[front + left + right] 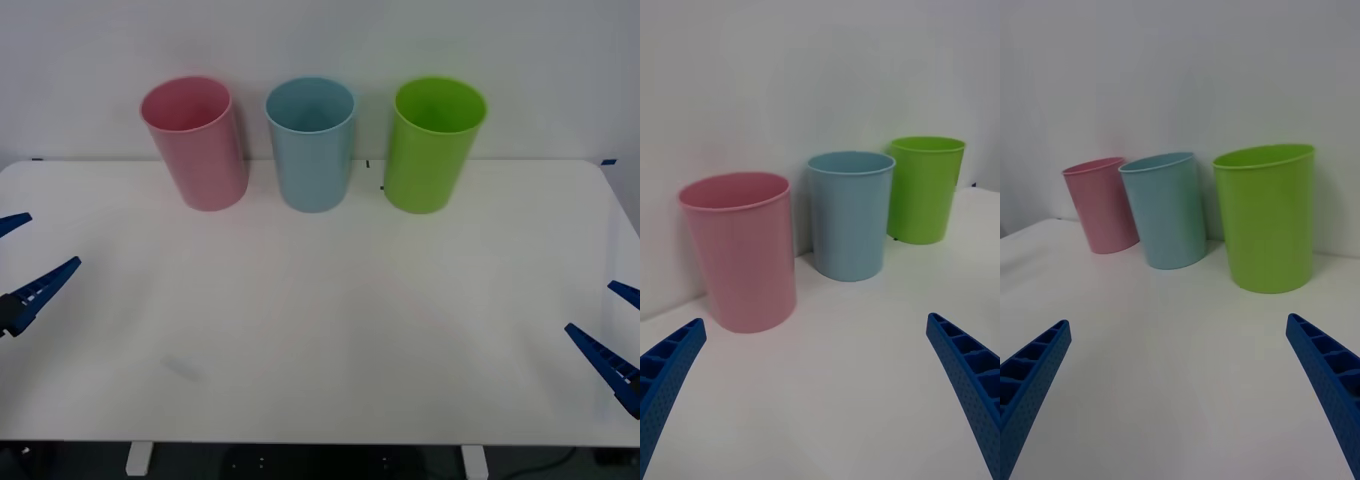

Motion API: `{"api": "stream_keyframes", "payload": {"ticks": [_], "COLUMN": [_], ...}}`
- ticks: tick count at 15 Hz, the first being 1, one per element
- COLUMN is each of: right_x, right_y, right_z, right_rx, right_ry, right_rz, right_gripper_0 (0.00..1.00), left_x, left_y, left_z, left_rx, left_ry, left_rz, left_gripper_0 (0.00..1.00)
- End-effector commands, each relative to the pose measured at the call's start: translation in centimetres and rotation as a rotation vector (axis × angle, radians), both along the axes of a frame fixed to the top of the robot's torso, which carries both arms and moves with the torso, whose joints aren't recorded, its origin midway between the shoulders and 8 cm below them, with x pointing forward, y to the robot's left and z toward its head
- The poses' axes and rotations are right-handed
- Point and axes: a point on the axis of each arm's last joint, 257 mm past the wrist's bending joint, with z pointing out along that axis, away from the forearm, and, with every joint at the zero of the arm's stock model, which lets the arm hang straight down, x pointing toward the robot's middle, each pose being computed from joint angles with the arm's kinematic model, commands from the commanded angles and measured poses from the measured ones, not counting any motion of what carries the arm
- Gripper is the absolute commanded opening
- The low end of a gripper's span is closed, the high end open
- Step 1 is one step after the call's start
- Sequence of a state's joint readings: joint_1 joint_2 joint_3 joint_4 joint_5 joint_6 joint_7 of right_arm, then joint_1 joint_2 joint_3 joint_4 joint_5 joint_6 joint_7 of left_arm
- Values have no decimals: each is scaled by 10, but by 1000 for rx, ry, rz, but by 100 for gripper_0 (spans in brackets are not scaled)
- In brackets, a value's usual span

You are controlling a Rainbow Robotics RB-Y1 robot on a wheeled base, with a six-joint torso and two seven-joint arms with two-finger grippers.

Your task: Grasp the object on the table and drop it into the matching bin: aluminum can to the light blue bin, PET bottle to the pink bin.

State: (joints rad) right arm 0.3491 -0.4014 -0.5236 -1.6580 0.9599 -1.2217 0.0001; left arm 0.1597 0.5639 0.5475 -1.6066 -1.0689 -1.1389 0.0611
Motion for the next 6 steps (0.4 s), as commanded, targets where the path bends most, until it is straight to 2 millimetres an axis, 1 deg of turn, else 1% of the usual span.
{"api": "stream_keyframes", "payload": {"ticks": [1,6], "right_x": [0,0], "right_y": [0,0], "right_z": [0,0], "right_rx": [0,0], "right_ry": [0,0], "right_rz": [0,0], "right_gripper_0": [100,100], "left_x": [-9,-12], "left_y": [9,11], "left_z": [-9,-12], "left_rx": [11,15], "left_ry": [28,41], "left_rz": [13,15], "left_gripper_0": [100,100]}}
